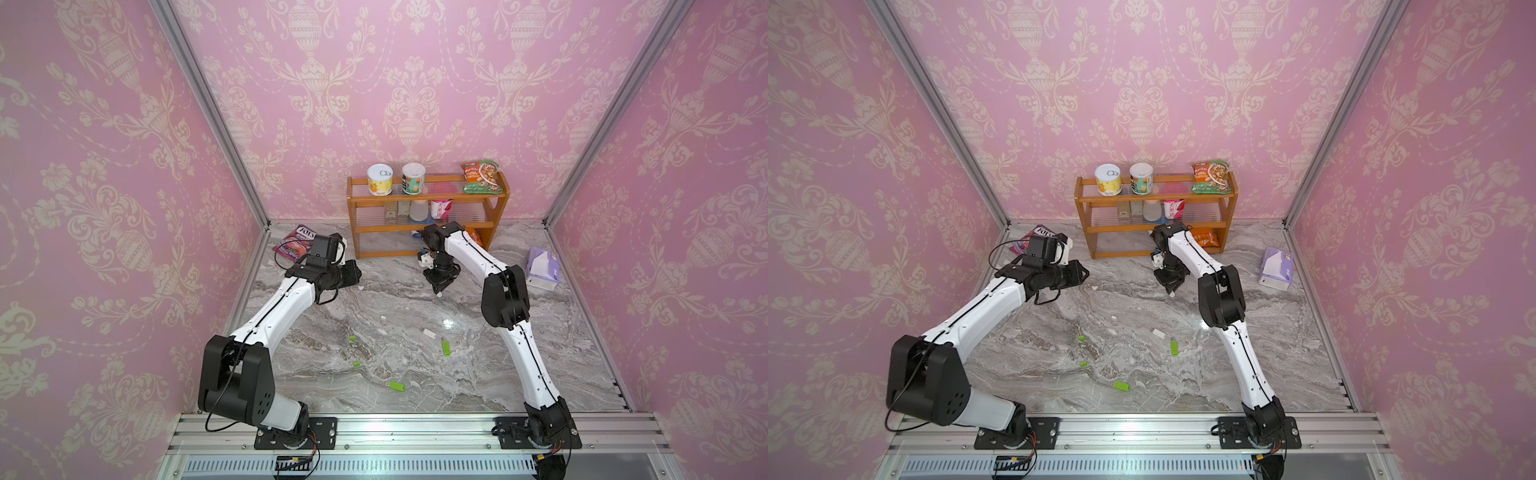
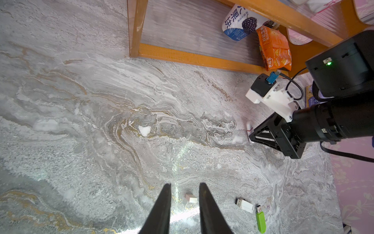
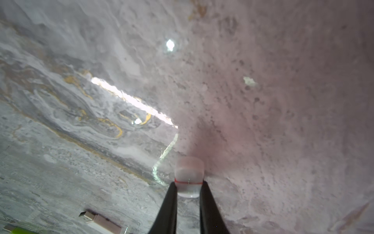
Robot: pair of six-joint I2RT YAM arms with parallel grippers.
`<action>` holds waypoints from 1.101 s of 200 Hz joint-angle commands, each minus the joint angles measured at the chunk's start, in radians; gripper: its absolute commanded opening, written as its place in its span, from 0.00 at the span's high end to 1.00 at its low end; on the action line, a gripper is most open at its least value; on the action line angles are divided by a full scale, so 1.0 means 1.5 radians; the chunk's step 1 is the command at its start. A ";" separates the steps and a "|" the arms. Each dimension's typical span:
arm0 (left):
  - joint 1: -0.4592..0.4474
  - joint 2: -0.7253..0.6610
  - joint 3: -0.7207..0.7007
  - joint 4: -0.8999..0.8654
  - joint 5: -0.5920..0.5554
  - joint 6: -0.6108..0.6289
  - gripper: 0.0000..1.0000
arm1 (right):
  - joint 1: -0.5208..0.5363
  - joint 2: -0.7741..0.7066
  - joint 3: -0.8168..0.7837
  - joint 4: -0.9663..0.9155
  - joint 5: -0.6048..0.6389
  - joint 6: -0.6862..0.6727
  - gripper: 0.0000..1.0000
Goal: Close the usb drive cover
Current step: Place the USB drive at the center of the board, then pick up the cover from the center of the board.
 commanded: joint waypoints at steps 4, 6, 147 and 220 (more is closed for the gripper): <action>0.007 -0.003 0.004 0.003 0.019 -0.004 0.74 | 0.001 0.007 -0.038 0.019 0.015 0.051 0.82; 0.007 -0.004 0.004 0.004 0.019 -0.004 0.74 | 0.000 0.005 -0.042 0.022 0.015 0.051 0.80; 0.050 0.008 -0.057 0.070 0.175 -0.128 0.67 | 0.036 -0.475 -0.623 0.479 -0.046 -0.057 0.39; 0.079 -0.040 -0.114 0.077 0.125 -0.141 0.61 | 0.173 -0.474 -0.706 0.673 -0.083 -0.062 0.43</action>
